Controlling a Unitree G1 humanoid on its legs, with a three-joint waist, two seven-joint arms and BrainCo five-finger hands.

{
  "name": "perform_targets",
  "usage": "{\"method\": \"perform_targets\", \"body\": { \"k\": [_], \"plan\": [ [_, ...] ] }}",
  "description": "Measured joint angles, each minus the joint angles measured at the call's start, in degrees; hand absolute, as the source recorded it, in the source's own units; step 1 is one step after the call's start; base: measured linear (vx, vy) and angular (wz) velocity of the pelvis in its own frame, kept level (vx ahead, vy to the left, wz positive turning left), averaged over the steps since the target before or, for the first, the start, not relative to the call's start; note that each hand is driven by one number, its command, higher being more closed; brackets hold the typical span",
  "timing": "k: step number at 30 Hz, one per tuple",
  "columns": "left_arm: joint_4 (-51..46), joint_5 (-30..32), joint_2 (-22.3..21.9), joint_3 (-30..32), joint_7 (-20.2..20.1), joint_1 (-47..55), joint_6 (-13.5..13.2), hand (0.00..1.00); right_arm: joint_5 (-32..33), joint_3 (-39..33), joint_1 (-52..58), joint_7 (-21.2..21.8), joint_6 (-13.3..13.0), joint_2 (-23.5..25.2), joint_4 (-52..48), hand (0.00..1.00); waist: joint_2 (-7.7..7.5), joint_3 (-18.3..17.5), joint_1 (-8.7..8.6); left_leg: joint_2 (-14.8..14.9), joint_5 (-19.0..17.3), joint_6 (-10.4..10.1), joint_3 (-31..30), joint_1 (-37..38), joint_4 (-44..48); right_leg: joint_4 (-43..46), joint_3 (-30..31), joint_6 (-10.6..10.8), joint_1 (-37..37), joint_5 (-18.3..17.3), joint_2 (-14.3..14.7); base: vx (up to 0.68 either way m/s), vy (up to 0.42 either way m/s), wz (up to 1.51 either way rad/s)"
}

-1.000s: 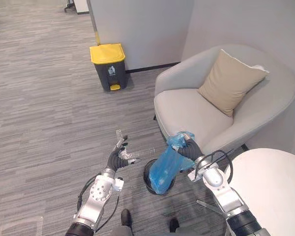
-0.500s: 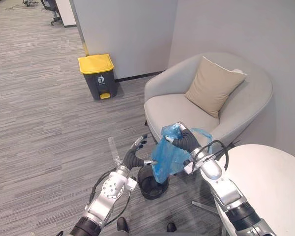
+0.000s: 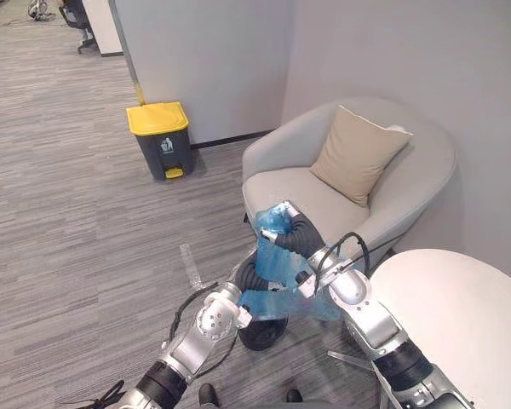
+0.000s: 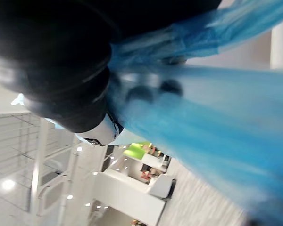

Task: Gather rubbish on tea table into small bin, then transfer packed bag to large trash can.

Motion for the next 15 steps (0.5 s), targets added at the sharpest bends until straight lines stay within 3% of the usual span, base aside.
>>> {"method": "perform_targets", "body": {
  "k": [6, 7, 8, 15],
  "plan": [
    [4.45, 0.58, -2.58, -0.16, -0.08, 4.62, -1.29, 0.0, 2.11, 6.12, -0.91, 0.93, 0.03, 0.92, -0.1, 1.0, -0.44, -0.29, 0.45, 0.13, -0.21, -0.29, -0.01, 0.0, 0.0, 0.13, 0.22, -0.04, -0.02, -0.09, 0.13, 0.0, 0.0, 0.0],
    [6.17, 2.39, -3.88, -0.14, -0.03, 4.62, -0.42, 0.0, 2.1, 7.54, -0.92, 0.96, 0.25, 1.32, -0.1, 1.0, -0.46, -0.29, 0.9, 0.11, -0.22, -0.31, -0.06, 0.0, -0.01, 0.27, 0.19, -0.04, -0.05, -0.16, 0.13, 0.0, 0.0, 0.0],
    [7.39, 3.23, -4.93, -0.09, 0.01, 4.49, 0.42, 1.0, 2.1, 8.55, -0.91, 0.99, 0.53, 2.14, -0.1, 1.0, -0.46, -0.29, 1.21, 0.11, -0.22, -0.31, -0.09, 0.0, -0.01, 0.49, 0.16, -0.06, -0.14, -0.27, 0.13, 0.0, 0.0, 0.0],
    [12.53, 4.12, -7.4, -0.22, 2.4, -0.54, 2.06, 1.0, 6.34, 9.13, -2.42, 0.24, 1.7, 5.79, -0.06, 1.0, -0.78, -0.5, 1.36, 0.08, -0.18, -0.34, -0.16, 0.0, -0.01, 0.83, 0.01, 0.01, -0.3, -0.45, 0.1, 0.0, 0.0, 0.0]
  ]
}}
